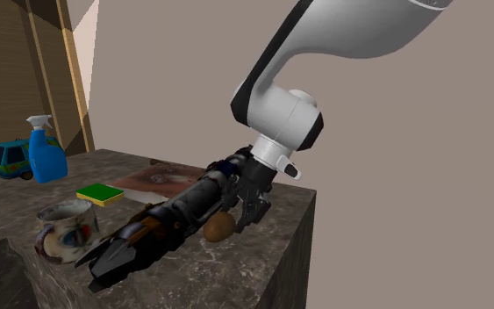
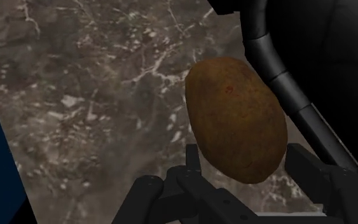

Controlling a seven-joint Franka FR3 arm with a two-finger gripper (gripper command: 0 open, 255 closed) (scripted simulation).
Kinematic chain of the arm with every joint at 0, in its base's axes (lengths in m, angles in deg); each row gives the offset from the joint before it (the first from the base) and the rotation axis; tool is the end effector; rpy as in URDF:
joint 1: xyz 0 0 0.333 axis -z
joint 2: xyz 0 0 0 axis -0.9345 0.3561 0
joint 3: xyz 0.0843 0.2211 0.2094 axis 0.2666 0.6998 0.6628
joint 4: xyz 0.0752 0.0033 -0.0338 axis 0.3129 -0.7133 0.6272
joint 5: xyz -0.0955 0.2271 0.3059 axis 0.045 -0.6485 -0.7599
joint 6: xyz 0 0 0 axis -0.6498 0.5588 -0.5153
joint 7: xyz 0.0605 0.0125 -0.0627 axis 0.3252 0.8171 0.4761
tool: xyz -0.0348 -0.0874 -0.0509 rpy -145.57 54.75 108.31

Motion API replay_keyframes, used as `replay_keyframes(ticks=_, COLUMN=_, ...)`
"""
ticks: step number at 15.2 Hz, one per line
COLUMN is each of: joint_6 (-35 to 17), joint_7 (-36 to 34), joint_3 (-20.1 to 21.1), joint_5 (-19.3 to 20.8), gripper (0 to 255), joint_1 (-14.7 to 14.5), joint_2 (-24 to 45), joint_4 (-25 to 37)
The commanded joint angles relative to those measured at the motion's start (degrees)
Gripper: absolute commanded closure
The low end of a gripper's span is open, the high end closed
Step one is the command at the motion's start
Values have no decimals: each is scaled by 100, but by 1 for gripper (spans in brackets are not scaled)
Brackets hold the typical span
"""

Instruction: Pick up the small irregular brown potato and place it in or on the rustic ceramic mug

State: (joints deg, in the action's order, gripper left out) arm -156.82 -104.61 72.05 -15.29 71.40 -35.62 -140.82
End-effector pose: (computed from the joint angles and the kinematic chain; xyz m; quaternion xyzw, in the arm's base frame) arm 0.5440 0.1414 0.3047 -0.8335 0.4786 0.1834 0.2063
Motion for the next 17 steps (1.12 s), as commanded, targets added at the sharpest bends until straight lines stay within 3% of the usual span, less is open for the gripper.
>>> replay_keyframes(ticks=1, joint_6=243, joint_7=-179, joint_3=58, joint_5=78, gripper=255, joint_1=-81, joint_2=-25, joint_4=-84)
replay_keyframes(ticks=17, joint_6=1223, joint_7=-723, joint_3=14, joint_5=260, gripper=255, joint_1=-6, joint_2=-749, joint_4=282)
